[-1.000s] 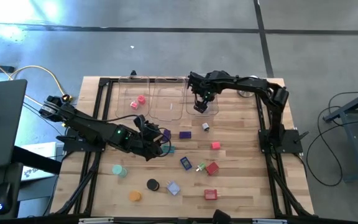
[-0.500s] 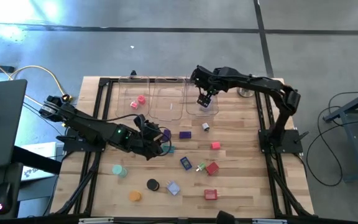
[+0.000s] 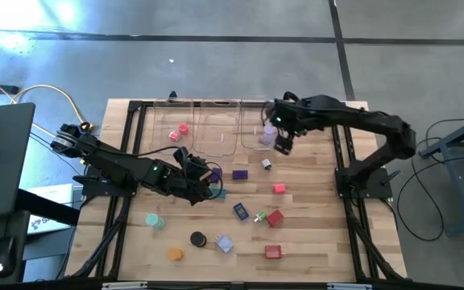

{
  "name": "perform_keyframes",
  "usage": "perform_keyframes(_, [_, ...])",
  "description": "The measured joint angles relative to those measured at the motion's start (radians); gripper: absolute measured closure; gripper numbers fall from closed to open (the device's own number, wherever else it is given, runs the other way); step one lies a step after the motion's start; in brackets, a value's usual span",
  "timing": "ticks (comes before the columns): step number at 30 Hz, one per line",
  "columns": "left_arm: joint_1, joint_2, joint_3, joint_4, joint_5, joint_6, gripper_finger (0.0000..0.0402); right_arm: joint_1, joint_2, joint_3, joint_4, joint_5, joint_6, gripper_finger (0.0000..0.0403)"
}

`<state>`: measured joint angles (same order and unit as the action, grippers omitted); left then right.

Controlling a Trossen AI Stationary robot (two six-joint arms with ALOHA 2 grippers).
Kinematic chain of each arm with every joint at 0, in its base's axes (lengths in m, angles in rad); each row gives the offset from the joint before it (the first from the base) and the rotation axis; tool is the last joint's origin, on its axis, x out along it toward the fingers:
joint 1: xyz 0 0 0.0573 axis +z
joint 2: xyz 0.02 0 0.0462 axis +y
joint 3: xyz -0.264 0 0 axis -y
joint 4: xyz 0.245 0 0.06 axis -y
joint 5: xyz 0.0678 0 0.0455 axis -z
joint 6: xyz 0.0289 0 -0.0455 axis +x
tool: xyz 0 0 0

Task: Pick & Place Office items
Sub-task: Put the pink charger adapter into the left transparent bin

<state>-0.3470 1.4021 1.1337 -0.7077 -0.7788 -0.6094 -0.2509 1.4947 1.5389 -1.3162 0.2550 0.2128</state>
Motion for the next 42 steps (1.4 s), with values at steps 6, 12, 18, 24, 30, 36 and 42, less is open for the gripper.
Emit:
perform_keyframes(6, [0.000, 0.000, 0.000, 0.002, 0.002, 0.000, 0.0157, 0.078, -0.128, -0.096, -0.060, -0.003, 0.023, 0.0076])
perform_keyframes(12, [0.000, 0.000, 0.000, 0.005, 0.002, -0.012, 0.0157, 0.134, -0.297, -0.302, -0.029, -0.006, 0.173, 0.0076])
perform_keyframes(18, [0.000, 0.000, 0.000, 0.025, 0.002, -0.012, 0.0157, 0.207, -0.488, -0.591, 0.206, -0.003, 0.286, 0.0076])
perform_keyframes(24, [0.006, 0.000, 0.000, 0.071, 0.001, 0.012, 0.0157, 0.268, -0.577, -0.861, 0.470, -0.044, 0.363, 0.0076])
perform_keyframes(30, [0.032, 0.000, 0.000, 0.097, 0.000, 0.034, 0.0157, 0.298, -0.566, -1.006, 0.710, -0.178, 0.362, 0.0076])
perform_keyframes(36, [0.056, 0.002, 0.000, 0.116, 0.000, 0.034, 0.0157, 0.352, -0.553, -1.095, 0.875, -0.205, 0.226, 0.0076])
perform_keyframes(42, [0.078, 0.036, 0.001, 0.135, 0.035, 0.049, 0.0157, 0.395, -0.553, -1.169, 1.079, -0.145, 0.043, 0.0076])
